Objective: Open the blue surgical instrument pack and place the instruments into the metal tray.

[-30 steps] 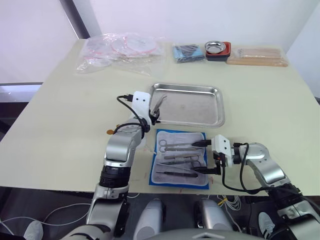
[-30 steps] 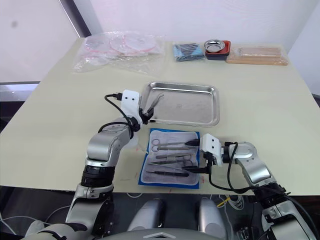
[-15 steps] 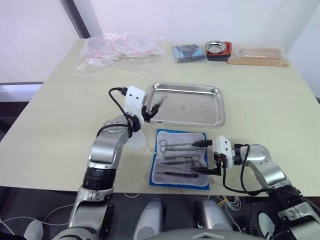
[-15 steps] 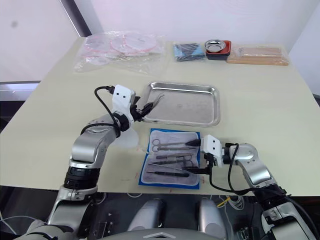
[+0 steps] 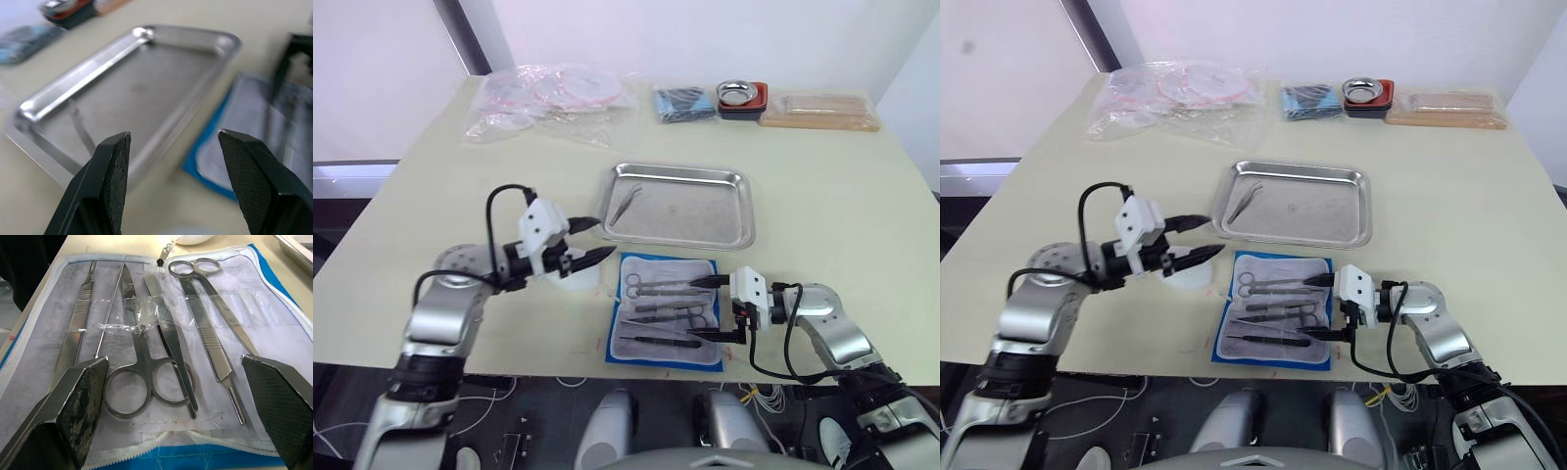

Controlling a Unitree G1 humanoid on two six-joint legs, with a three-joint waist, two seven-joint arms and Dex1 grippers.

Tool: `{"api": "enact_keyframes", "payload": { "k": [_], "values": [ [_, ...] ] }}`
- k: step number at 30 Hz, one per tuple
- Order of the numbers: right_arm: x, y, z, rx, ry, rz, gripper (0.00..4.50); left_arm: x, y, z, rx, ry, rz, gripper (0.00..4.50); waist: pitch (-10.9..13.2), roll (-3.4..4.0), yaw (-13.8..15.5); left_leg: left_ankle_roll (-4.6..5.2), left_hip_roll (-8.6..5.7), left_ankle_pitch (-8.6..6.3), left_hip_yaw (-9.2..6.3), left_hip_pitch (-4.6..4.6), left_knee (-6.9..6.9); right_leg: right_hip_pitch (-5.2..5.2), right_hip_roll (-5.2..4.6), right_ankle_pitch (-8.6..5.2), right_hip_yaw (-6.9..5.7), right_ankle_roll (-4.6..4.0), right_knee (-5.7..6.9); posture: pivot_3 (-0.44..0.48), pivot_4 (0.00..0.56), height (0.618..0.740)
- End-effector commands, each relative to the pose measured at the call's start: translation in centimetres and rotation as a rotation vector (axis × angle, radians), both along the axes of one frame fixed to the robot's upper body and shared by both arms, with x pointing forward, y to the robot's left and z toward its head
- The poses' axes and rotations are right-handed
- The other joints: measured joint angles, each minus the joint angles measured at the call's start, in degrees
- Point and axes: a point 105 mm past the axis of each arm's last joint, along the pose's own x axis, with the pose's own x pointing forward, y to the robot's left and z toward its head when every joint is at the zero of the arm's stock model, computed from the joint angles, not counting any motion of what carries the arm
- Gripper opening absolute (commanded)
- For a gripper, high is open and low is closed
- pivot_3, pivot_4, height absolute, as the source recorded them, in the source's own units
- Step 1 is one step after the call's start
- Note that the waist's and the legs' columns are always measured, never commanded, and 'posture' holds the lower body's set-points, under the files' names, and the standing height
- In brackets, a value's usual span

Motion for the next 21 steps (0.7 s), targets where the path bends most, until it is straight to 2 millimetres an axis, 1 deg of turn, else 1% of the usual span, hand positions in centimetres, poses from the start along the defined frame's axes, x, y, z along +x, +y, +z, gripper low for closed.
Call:
{"api": "enact_keyframes", "payload": {
  "k": [1, 2, 3, 7, 11, 16, 21],
  "values": [
    [-1.6, -1.3, -4.3, -0.102, 0.167, -0.036, 4.50, -1.3, 0.6, 1.7, -0.010, -0.024, -0.109, 3.80, 0.0, 0.00, 0.1, 0.00, 0.01, 0.00, 0.00, 0.00, 0.00, 0.00, 0.00, 0.00, -0.01, -0.02, 0.00, 0.000, 0.150, 0.740],
    [-1.6, -1.4, -4.3, -0.102, 0.167, -0.037, 4.50, -1.7, 0.8, 2.0, -0.016, -0.013, -0.141, 4.29, 0.0, 0.00, 0.1, 0.00, 0.04, 0.00, -0.02, 0.00, 0.00, -0.01, 0.00, 0.00, -0.02, -0.04, 0.00, 0.000, 0.150, 0.740],
    [-1.6, -1.4, -4.3, -0.103, 0.166, -0.037, 4.50, -2.1, 1.0, 2.3, -0.021, -0.005, -0.167, 4.40, 0.0, 0.03, 0.1, 0.00, 0.05, 0.00, -0.01, 0.00, 0.00, -0.01, 0.00, -0.01, -0.02, -0.05, 0.00, 0.000, 0.150, 0.740],
    [-1.6, -1.7, -4.3, -0.105, 0.162, -0.036, 4.50, -3.0, 2.0, 2.7, 0.022, 0.011, -0.237, 4.40, 0.1, 0.12, 0.1, 0.01, 0.06, 0.00, 0.00, 0.01, 0.00, -0.01, 0.01, 0.00, -0.02, -0.04, 0.00, 0.000, 0.150, 0.740],
    [-1.6, -1.9, -4.3, -0.104, 0.159, -0.032, 4.50, -4.0, 2.3, 3.2, 0.035, 0.042, -0.307, 4.40, 0.1, 0.15, 0.1, 0.01, 0.05, 0.00, 0.03, 0.00, 0.00, -0.01, 0.01, 0.00, -0.01, -0.04, -0.02, 0.000, 0.150, 0.740],
    [-1.8, -2.2, -4.2, -0.096, 0.156, -0.024, 4.50, -4.5, 2.1, 3.3, 0.046, 0.056, -0.362, 4.40, 0.1, 0.23, 0.2, 0.02, 0.05, 0.00, 0.04, -0.01, 0.00, -0.01, 0.02, 0.00, -0.01, -0.02, -0.03, 0.000, 0.150, 0.740],
    [-1.9, -2.4, -4.1, -0.092, 0.152, -0.017, 4.50, -4.6, 1.8, 3.6, 0.043, 0.051, -0.384, 4.40, 0.1, 0.22, 0.3, 0.03, 0.04, -0.01, 0.04, -0.04, 0.00, -0.01, 0.02, 0.00, -0.02, -0.02, -0.05, 0.000, 0.150, 0.740]
  ]
}}
